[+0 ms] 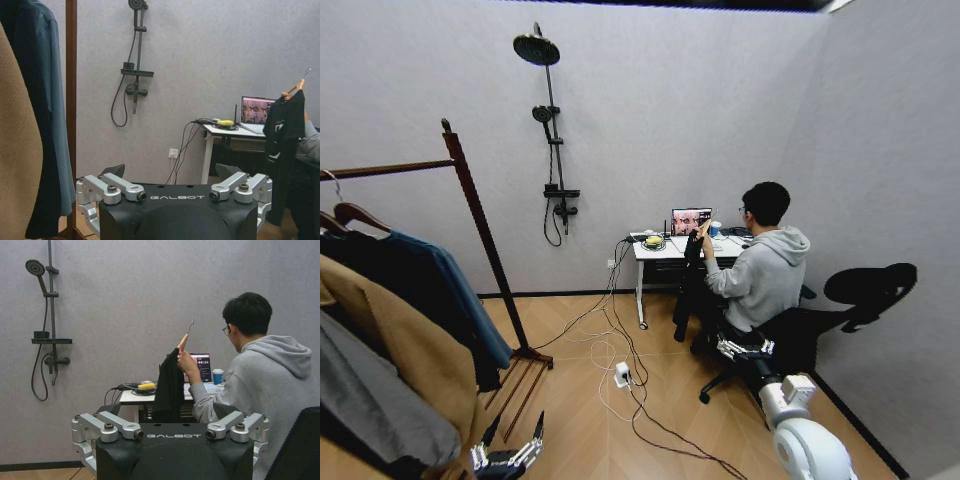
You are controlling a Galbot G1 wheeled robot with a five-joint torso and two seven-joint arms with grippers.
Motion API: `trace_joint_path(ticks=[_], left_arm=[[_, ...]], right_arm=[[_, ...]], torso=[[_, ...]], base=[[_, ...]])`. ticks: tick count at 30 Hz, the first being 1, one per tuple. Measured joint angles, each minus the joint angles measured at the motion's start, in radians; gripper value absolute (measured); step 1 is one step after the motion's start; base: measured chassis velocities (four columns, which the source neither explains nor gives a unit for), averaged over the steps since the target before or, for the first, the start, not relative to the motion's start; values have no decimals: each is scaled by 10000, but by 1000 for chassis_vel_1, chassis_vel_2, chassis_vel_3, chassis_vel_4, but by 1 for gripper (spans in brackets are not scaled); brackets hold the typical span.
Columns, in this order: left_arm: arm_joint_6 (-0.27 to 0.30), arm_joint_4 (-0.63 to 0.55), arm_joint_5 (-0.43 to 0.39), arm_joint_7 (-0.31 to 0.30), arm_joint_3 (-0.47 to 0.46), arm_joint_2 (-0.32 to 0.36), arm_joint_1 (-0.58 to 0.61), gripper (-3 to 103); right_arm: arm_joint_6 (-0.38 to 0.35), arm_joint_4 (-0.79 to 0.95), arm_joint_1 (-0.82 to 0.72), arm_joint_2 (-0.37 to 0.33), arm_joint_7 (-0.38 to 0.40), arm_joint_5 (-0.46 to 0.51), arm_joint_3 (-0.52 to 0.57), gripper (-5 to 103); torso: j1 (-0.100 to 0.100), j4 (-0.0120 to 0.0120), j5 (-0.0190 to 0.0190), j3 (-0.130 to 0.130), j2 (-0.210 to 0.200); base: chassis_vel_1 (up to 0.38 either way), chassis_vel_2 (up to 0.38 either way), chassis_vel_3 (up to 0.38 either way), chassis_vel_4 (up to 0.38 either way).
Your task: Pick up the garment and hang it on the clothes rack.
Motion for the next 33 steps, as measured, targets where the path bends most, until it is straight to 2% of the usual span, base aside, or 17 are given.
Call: trace_joint_path(ticks=[4, 16, 33], left_arm=[[0, 0, 0, 2, 2, 0, 0, 100], [0, 0, 0, 1, 1, 0, 0, 100], [0, 0, 0, 0, 0, 0, 0, 100]], right_arm=[[-11, 3, 10, 0, 10, -3, -2, 100], [-8, -5, -23, 37, 14, 0, -12, 100], [87, -58, -86, 121, 15, -93, -86, 100]], torso=[[1, -5, 2, 0, 0], [2, -1, -1, 1, -1], [-2, 0, -1, 0, 1]], base=[[99, -171, -174, 89], [124, -128, -119, 135], [231, -233, -247, 242]])
